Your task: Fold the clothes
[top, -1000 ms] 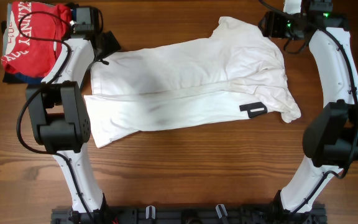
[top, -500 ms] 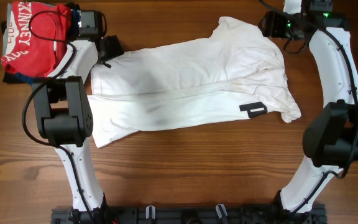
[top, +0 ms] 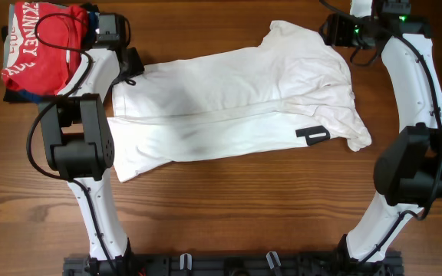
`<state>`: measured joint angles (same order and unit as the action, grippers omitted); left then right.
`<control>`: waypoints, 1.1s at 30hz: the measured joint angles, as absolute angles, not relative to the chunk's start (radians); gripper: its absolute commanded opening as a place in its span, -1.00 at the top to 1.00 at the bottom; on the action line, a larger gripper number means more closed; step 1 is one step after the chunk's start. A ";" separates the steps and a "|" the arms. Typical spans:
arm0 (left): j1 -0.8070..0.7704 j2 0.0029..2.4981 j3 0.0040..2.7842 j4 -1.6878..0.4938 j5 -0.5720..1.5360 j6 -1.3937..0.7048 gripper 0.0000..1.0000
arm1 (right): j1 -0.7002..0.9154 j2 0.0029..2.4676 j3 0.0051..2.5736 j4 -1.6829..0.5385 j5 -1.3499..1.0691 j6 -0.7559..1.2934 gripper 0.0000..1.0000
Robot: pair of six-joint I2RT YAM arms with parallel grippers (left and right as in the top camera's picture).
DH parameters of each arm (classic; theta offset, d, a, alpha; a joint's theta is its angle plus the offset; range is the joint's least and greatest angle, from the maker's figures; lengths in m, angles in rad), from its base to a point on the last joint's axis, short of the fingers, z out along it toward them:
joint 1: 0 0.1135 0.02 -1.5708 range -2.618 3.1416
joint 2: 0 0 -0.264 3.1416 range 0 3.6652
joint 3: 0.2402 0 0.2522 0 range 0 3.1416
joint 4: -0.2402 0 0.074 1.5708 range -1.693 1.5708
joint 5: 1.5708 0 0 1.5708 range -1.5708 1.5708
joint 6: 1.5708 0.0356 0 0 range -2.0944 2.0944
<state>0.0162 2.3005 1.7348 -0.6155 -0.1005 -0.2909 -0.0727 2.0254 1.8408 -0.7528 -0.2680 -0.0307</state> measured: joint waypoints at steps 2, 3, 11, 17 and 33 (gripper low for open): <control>0.017 2.300 1.737 -0.632 -0.106 -0.290 0.92 | -0.073 2.025 1.841 -0.753 -0.268 -0.031 -0.32; 0.017 2.300 1.737 -0.636 -0.107 -0.297 0.92 | -0.073 2.025 1.841 -0.752 -0.268 -0.031 -0.32; 0.018 2.296 1.753 -0.739 -0.104 -0.302 0.92 | -0.073 2.025 1.841 -0.658 -0.269 -0.023 -0.31; 0.014 2.287 1.752 -0.796 -0.099 -0.313 0.92 | -0.065 2.061 1.841 -0.505 -0.273 0.008 -0.30; 0.002 2.285 1.752 -0.808 -0.101 -0.335 0.92 | -0.081 2.312 1.841 -0.316 -0.257 0.112 -0.31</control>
